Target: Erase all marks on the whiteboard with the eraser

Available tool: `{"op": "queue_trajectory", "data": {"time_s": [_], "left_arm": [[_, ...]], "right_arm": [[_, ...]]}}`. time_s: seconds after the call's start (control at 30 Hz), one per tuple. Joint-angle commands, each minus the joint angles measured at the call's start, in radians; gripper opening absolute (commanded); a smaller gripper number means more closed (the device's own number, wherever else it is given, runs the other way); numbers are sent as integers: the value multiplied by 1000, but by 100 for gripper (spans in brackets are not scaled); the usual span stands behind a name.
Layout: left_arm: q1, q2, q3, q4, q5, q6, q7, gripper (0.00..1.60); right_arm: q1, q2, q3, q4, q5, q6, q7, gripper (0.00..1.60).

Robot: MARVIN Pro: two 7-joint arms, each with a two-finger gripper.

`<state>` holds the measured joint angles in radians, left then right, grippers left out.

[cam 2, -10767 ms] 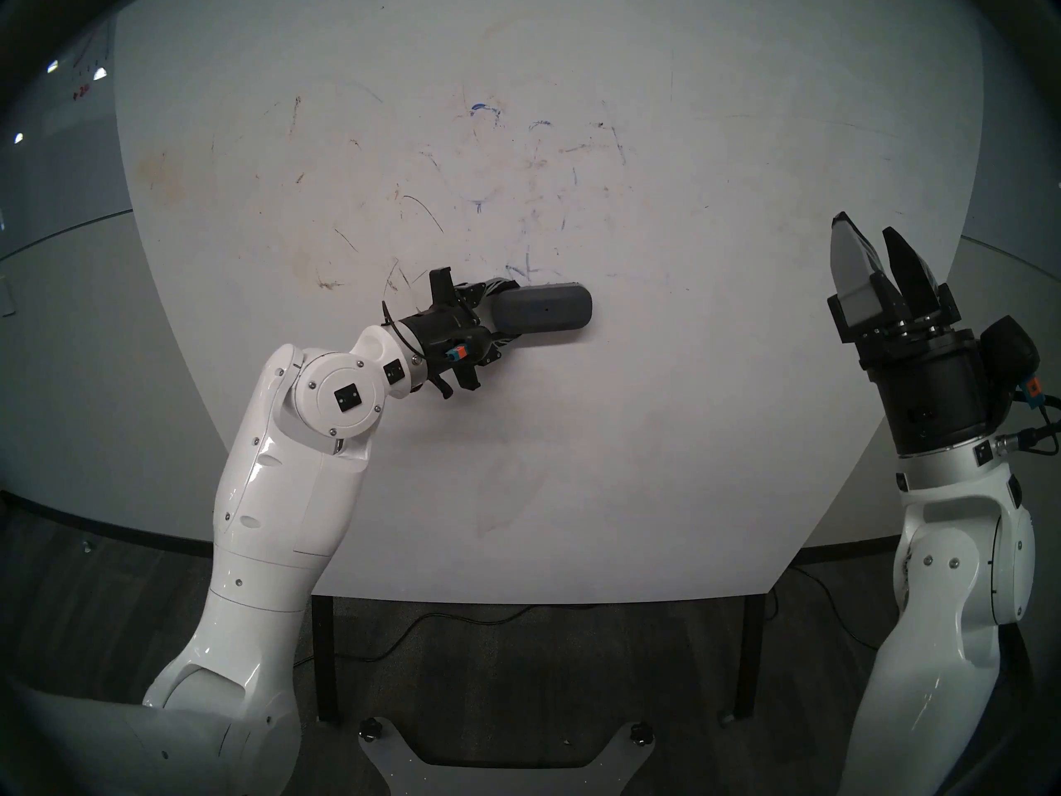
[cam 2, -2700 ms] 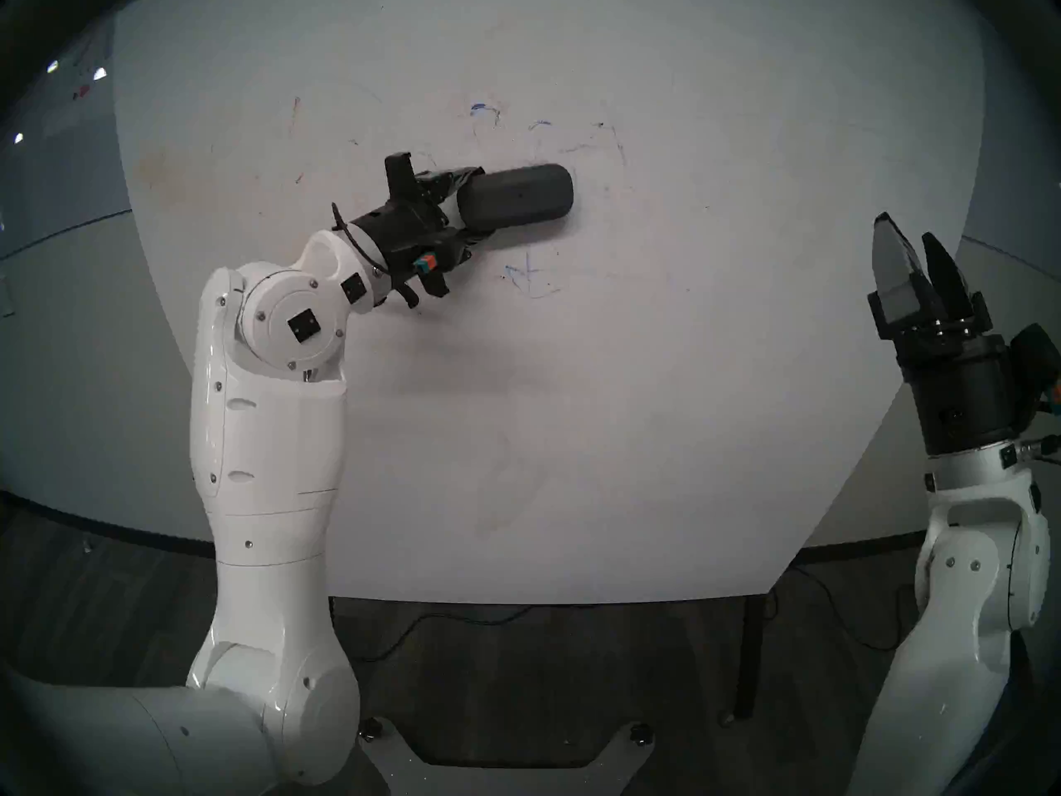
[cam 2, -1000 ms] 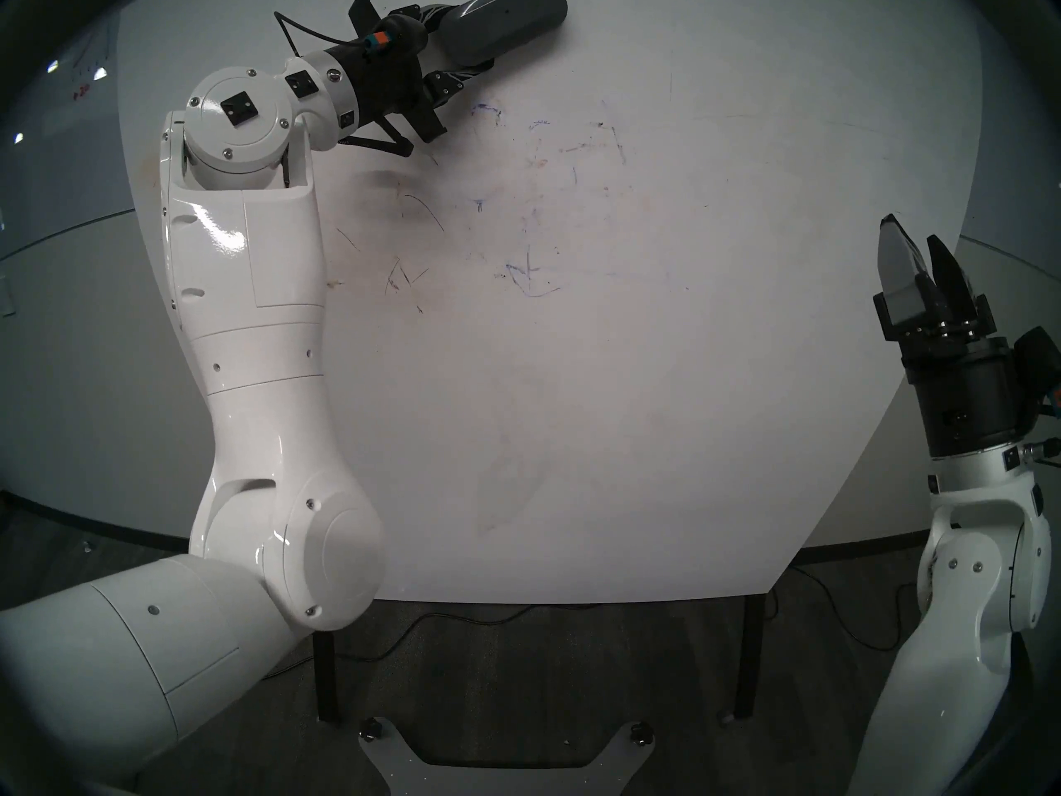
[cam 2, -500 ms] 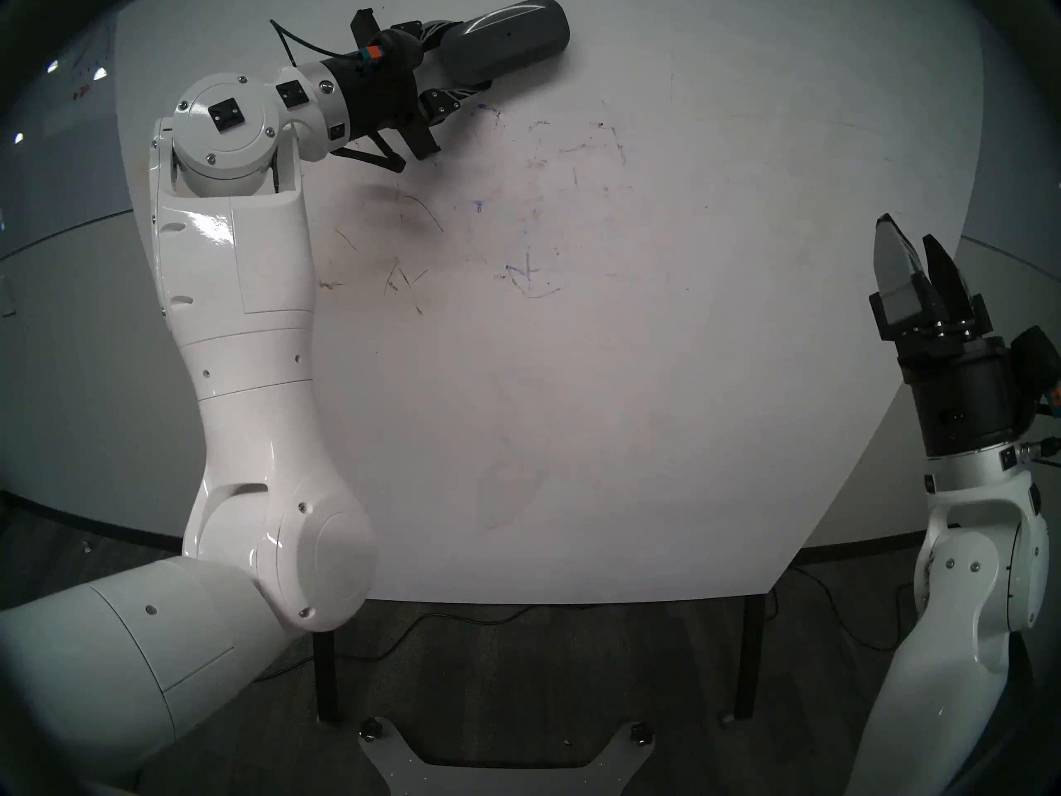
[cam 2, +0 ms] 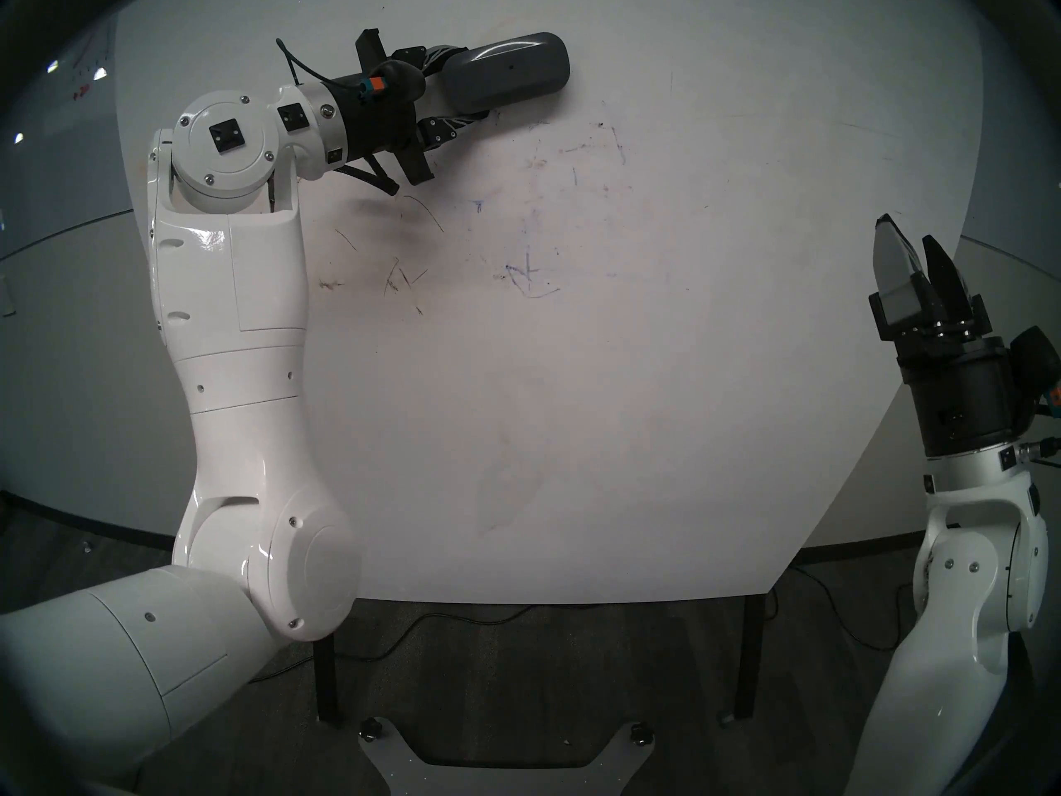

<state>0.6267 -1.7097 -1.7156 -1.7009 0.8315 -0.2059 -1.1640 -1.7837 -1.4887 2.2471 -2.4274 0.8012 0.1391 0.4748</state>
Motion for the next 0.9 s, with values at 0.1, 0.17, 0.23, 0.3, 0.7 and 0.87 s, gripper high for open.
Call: {"op": "queue_trajectory", "data": {"time_s": [0.1,0.17,0.23,0.3,0.7,0.87], "left_arm": [[112,71,-8,103,81,12,-39,0],[118,77,-7,102,81,8,-37,0],[118,82,-6,99,83,4,-37,0],[130,88,-1,94,84,-4,-30,0],[147,116,27,77,94,-29,-24,0],[159,126,31,78,92,-35,-22,0]], "right_arm": [[1,-2,9,-16,2,0,-1,160],[1,-2,11,-16,3,0,0,160],[0,-2,12,-16,3,0,0,160],[0,-2,14,-16,4,0,1,160],[0,-6,23,-16,9,-2,5,160],[-4,-9,31,-16,11,-2,7,160]]}}
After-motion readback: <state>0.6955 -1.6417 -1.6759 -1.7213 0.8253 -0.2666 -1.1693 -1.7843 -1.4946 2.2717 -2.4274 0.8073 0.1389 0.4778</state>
